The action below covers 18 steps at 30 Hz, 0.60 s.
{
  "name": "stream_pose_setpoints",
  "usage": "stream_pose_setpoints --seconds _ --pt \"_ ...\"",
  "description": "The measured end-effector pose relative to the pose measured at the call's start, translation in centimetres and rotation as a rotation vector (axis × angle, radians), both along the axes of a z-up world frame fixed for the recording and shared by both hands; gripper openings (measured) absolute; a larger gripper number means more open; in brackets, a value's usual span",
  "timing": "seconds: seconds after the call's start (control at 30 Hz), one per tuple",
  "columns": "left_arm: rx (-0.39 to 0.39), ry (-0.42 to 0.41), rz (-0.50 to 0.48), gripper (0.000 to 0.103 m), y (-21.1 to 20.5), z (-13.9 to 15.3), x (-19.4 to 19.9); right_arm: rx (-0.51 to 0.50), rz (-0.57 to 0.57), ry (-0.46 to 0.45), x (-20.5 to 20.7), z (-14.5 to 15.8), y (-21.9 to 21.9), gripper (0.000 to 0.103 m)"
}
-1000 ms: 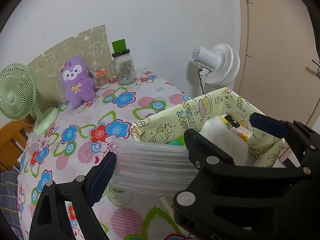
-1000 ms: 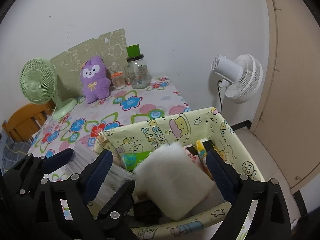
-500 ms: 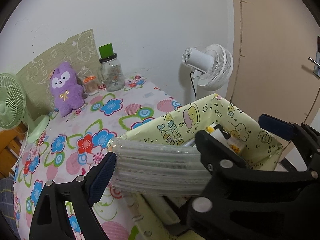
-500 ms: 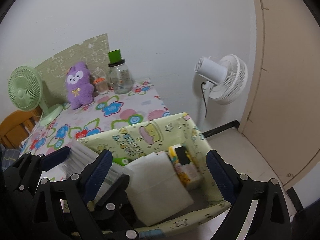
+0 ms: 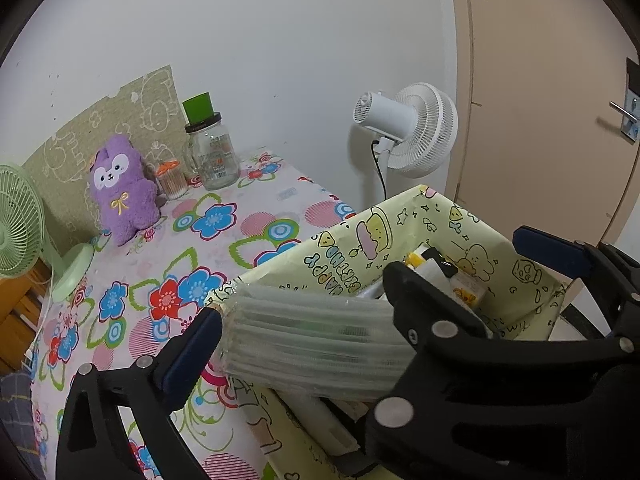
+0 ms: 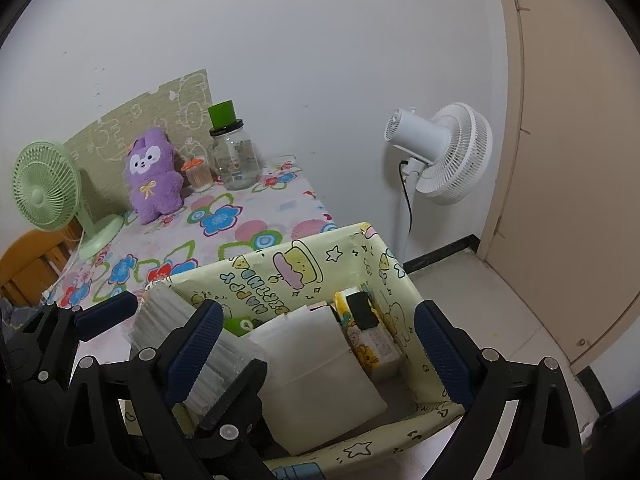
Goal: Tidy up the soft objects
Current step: 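Lower the bag stack with the left tool while the right tool lowers the towel into the box, then open both tools and withdraw them from the box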
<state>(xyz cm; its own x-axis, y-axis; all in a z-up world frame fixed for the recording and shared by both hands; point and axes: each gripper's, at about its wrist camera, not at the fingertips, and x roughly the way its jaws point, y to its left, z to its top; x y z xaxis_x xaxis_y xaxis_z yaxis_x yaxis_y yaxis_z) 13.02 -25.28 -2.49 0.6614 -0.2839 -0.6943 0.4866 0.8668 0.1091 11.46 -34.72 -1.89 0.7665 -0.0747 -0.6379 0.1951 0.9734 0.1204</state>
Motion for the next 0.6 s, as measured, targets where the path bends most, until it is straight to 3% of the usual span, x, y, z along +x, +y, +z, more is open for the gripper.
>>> stream_pose_setpoints --seconds 0.6 --pt "-0.004 -0.042 0.002 0.103 2.2 1.3 -2.6 -0.004 0.030 -0.032 -2.4 1.2 2.4 0.098"
